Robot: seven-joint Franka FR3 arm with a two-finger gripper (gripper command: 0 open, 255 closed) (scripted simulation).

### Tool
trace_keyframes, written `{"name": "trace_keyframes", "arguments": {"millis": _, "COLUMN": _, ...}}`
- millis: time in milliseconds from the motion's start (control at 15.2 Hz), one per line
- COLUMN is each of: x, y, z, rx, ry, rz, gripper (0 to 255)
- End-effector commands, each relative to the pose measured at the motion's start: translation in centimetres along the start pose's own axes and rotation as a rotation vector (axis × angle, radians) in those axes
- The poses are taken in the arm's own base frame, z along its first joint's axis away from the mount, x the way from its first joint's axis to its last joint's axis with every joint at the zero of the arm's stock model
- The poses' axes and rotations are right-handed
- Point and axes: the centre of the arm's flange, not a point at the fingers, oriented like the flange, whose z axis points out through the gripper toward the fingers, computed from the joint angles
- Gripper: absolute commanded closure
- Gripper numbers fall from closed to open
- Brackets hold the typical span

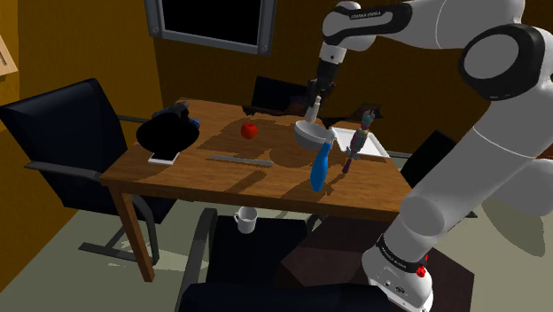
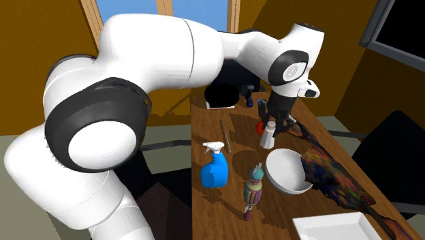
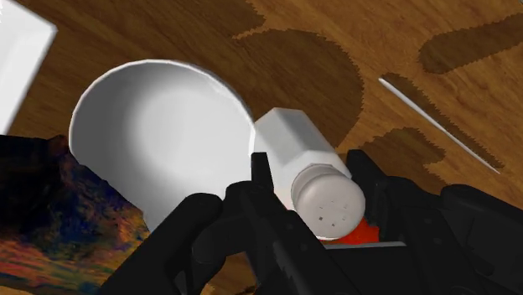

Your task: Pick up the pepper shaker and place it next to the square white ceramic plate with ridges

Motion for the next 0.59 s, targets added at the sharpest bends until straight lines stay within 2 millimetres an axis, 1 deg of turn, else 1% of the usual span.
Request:
{"name": "trace_keyframes", "arguments": {"millis": 0, "x": -1.7, "y": 2.2, "z": -0.4, "rx": 0.001, "ry": 0.0, "rz": -0.001, "gripper": 255}}
{"name": "trace_keyframes", "arguments": {"millis": 528, "x": -7.5, "y": 10.9, "z": -1.2, "rx": 0.001, "ry": 0.0, "rz": -0.001, "gripper": 255}}
